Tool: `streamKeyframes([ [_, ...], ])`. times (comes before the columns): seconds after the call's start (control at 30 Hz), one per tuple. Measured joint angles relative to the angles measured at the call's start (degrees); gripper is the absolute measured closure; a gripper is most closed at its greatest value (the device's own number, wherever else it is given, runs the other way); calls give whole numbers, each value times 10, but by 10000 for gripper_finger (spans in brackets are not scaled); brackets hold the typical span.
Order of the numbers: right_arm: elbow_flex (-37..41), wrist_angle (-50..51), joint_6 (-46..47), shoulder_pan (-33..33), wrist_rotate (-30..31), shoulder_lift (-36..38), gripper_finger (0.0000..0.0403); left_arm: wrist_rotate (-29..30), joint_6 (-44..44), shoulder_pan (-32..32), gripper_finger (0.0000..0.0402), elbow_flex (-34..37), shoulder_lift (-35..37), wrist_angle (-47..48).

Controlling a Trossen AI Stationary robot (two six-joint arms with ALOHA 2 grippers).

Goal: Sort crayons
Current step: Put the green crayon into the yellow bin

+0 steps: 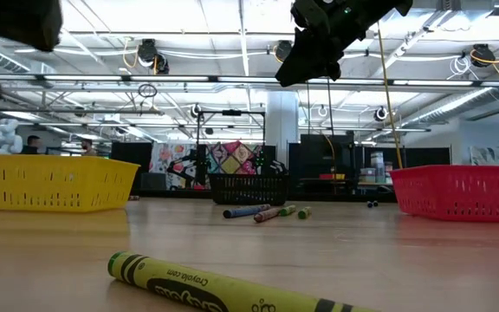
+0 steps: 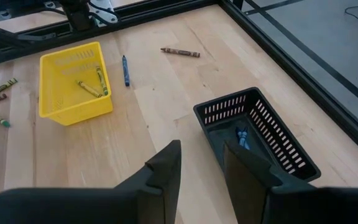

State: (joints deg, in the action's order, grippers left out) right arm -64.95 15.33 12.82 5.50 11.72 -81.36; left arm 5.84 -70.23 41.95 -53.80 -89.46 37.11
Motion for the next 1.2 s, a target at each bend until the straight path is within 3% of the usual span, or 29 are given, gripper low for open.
streamKeyframes([
  [0.37, 0, 0, 0, 0, 0, 0, 298, -9, -57, 13, 355, 0, -55, 19],
  [0.97, 0, 0, 16, 0, 0, 0, 298, -24, -59, 13, 355, -3, -106, 42],
  [1.2, 0, 0, 15, 0, 0, 0, 298, -24, -46, 6, 393, -2, -107, 41],
])
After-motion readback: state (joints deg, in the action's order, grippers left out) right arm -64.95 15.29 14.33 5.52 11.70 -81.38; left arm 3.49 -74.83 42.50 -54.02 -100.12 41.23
